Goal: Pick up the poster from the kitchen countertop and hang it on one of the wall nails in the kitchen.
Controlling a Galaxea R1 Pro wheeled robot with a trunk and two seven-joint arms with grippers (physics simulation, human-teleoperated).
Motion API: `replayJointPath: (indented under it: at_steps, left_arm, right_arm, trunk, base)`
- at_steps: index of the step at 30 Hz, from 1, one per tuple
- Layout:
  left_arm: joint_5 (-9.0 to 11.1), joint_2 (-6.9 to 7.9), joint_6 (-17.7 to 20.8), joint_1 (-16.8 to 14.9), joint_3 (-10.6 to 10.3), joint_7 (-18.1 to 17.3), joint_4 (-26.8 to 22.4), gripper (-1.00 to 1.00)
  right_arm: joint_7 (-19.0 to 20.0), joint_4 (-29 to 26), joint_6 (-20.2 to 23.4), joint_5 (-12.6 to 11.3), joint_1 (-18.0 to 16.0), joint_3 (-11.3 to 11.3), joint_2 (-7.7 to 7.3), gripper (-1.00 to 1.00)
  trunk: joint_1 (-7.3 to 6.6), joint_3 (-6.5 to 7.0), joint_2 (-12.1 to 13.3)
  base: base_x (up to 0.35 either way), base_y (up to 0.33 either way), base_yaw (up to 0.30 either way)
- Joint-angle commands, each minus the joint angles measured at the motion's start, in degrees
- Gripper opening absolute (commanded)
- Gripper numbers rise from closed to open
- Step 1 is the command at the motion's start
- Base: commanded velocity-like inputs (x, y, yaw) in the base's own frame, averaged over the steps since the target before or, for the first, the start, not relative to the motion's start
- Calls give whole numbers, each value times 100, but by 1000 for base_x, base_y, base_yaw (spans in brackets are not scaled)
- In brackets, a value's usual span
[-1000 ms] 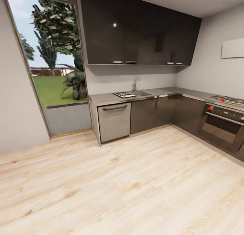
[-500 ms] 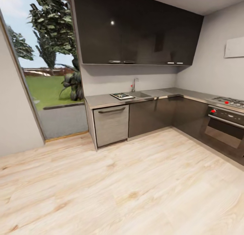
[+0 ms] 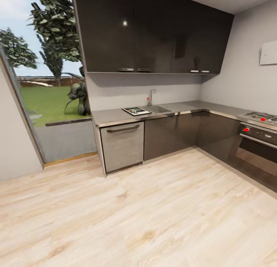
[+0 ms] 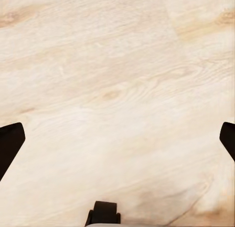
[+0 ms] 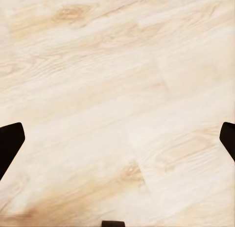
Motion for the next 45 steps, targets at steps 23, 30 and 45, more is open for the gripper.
replayJointPath:
  at_steps: [23, 30, 45]
  left_arm:
    - [1, -5, -7, 2, 19, -6, -8, 100]
    - [1, -5, -7, 2, 19, -6, -8, 100]
    - [1, -5, -7, 2, 19, -6, -8, 100]
  right_arm:
    - [-2, 5, -11, 32, -4, 15, -1, 100]
    - [-2, 5, -10, 32, -4, 18, 1, 100]
    - [-2, 5, -11, 32, -4, 15, 2, 100]
  trunk:
    - [3, -5, -2]
    - [3, -5, -2]
    - [3, -5, -2]
  base:
    - [319, -94, 0]
    - [319, -97, 0]
    - [319, -106, 0]
